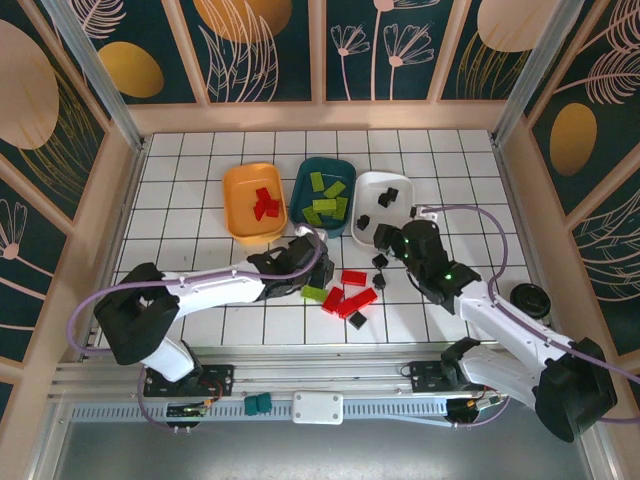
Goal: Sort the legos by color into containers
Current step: Place the lego in the container, then pick up the lego from the bottom-center of the table.
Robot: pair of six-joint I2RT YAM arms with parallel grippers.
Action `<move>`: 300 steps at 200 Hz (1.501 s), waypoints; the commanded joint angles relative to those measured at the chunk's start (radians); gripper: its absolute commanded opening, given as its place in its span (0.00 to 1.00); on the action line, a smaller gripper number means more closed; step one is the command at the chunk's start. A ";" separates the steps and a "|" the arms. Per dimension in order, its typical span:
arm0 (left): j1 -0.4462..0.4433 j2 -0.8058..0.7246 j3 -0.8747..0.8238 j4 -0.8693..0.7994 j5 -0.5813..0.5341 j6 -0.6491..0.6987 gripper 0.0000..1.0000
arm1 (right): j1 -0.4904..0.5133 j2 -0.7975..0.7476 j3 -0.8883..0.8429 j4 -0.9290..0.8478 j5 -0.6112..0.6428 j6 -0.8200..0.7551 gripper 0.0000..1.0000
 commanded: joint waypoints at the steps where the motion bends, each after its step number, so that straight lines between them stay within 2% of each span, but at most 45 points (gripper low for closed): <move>1: 0.014 -0.001 0.109 -0.041 0.004 0.046 0.27 | -0.012 -0.043 -0.028 -0.022 0.044 0.029 0.74; 33: 0.085 0.140 0.297 -0.025 0.057 0.088 0.26 | -0.014 -0.101 -0.072 -0.050 0.053 0.054 0.75; 50: 0.107 0.279 0.429 -0.039 0.062 0.110 0.25 | -0.014 -0.125 -0.087 -0.078 0.056 0.062 0.75; 104: 0.122 0.593 0.835 -0.151 0.074 0.150 0.27 | -0.016 -0.218 -0.137 -0.155 0.056 0.091 0.75; 133: 0.131 0.672 0.954 -0.186 0.088 0.145 0.38 | -0.015 -0.250 -0.169 -0.161 -0.005 0.097 0.75; 161: 0.130 0.657 0.999 -0.179 0.114 0.132 0.52 | -0.012 -0.242 -0.219 -0.119 -0.112 0.098 0.76; 201: 0.130 0.514 0.917 -0.116 0.150 0.116 0.69 | 0.020 -0.191 -0.258 -0.039 -0.197 0.099 0.75; 233: 0.128 0.294 0.655 0.030 0.190 0.078 0.85 | 0.055 -0.135 -0.270 0.029 -0.222 0.093 0.74; 261: 0.124 0.084 0.384 0.125 0.179 0.033 0.98 | 0.065 -0.069 -0.271 0.066 -0.218 0.091 0.72; 300: 0.116 -0.170 0.059 0.188 0.105 -0.031 0.99 | 0.069 0.043 -0.268 0.131 -0.221 0.082 0.67</move>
